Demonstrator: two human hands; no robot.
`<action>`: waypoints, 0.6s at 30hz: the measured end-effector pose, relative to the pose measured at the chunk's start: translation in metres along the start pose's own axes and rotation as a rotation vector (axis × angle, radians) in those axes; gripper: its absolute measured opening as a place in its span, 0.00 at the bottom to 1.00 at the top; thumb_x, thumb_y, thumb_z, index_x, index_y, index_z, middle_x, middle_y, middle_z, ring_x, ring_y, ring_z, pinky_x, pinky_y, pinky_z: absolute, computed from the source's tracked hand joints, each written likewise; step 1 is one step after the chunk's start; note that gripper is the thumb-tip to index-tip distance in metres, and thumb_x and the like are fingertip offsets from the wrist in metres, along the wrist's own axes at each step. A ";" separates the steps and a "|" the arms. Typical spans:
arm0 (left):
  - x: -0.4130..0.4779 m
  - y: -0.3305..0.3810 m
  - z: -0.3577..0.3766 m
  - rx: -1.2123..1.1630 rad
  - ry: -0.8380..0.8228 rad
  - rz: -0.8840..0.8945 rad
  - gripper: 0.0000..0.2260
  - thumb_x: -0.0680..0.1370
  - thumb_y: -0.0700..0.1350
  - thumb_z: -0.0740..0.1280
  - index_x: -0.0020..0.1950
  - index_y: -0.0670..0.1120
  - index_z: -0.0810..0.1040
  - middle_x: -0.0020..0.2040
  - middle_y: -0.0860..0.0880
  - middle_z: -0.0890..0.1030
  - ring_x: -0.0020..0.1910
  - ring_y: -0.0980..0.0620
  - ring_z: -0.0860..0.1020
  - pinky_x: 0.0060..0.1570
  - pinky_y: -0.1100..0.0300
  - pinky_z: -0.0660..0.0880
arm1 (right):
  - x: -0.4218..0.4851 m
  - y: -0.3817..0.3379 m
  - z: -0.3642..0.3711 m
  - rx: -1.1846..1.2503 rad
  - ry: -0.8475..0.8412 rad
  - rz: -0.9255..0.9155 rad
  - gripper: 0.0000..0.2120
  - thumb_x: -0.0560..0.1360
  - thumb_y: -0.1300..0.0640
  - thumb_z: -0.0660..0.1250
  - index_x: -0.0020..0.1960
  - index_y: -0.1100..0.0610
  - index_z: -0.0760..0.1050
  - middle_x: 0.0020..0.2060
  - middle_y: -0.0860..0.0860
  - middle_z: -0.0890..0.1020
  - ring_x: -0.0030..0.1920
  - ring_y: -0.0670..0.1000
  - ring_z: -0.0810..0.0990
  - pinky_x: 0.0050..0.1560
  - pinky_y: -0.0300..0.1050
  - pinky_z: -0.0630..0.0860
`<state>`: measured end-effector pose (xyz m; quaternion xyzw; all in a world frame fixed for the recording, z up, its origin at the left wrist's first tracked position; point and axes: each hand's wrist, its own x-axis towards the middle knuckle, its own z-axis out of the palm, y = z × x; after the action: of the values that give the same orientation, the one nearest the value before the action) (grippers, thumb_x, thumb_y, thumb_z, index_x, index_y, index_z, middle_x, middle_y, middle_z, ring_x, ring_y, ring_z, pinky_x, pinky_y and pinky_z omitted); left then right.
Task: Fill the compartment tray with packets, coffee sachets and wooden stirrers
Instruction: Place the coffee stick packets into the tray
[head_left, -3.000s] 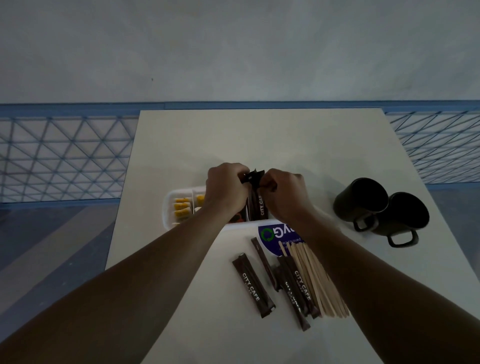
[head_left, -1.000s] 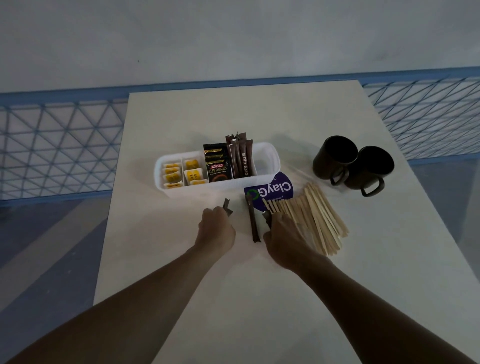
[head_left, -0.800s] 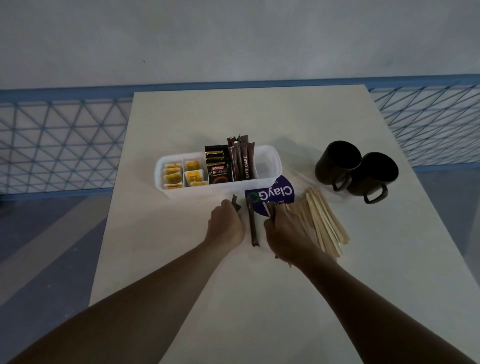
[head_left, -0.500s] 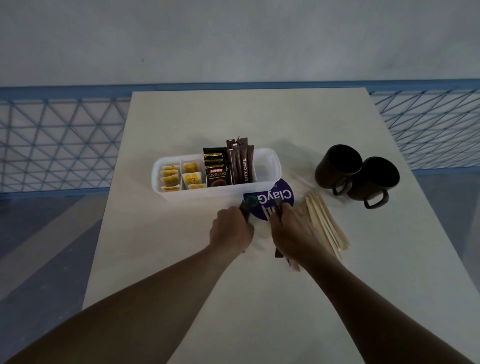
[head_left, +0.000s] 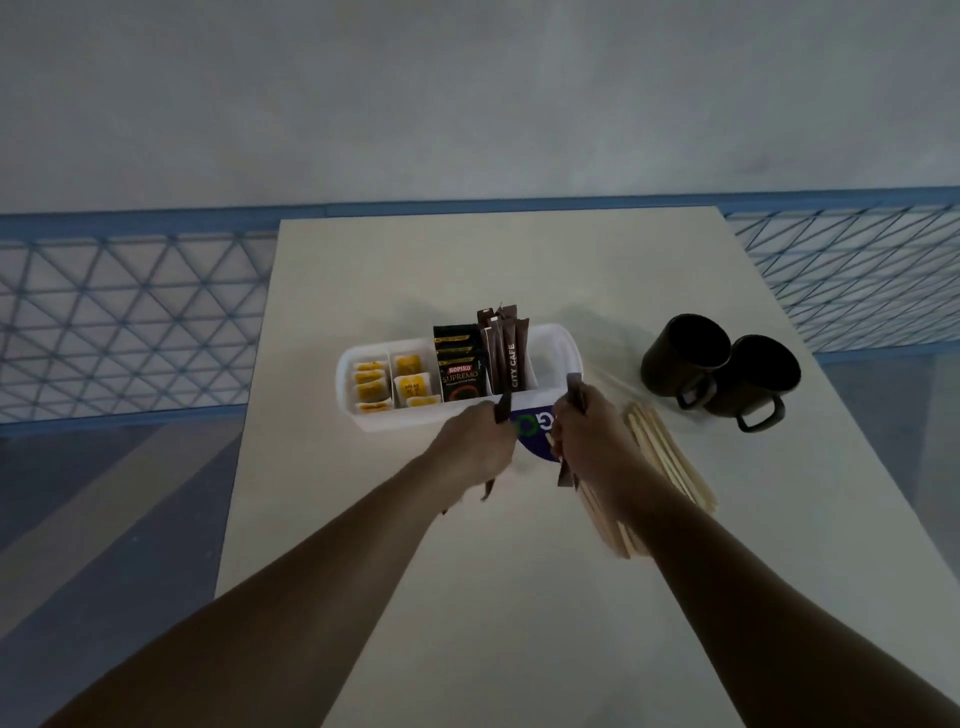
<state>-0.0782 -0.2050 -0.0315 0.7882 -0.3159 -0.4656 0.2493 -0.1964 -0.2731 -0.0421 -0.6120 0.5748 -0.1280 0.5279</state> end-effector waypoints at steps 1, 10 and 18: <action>-0.001 0.006 -0.006 -0.039 -0.005 0.031 0.14 0.81 0.45 0.58 0.65 0.44 0.72 0.51 0.45 0.79 0.46 0.51 0.75 0.41 0.58 0.71 | 0.001 -0.007 -0.001 0.060 0.007 0.024 0.10 0.83 0.55 0.56 0.60 0.56 0.72 0.48 0.57 0.78 0.45 0.55 0.77 0.40 0.49 0.75; 0.016 0.053 -0.037 -0.488 0.141 0.160 0.07 0.79 0.42 0.59 0.50 0.44 0.76 0.42 0.44 0.76 0.42 0.47 0.74 0.44 0.50 0.73 | 0.027 -0.063 -0.016 0.360 0.036 -0.051 0.10 0.81 0.67 0.56 0.48 0.57 0.73 0.37 0.53 0.75 0.37 0.51 0.75 0.42 0.45 0.76; 0.034 0.065 -0.027 -0.658 0.356 0.191 0.04 0.79 0.38 0.58 0.49 0.45 0.72 0.43 0.44 0.79 0.37 0.52 0.78 0.34 0.57 0.79 | 0.057 -0.080 -0.003 0.315 0.028 -0.143 0.09 0.81 0.66 0.57 0.50 0.56 0.74 0.38 0.51 0.77 0.37 0.48 0.76 0.40 0.42 0.75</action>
<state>-0.0592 -0.2712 0.0057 0.7017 -0.1732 -0.3725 0.5822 -0.1358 -0.3401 -0.0035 -0.5593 0.5100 -0.2623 0.5986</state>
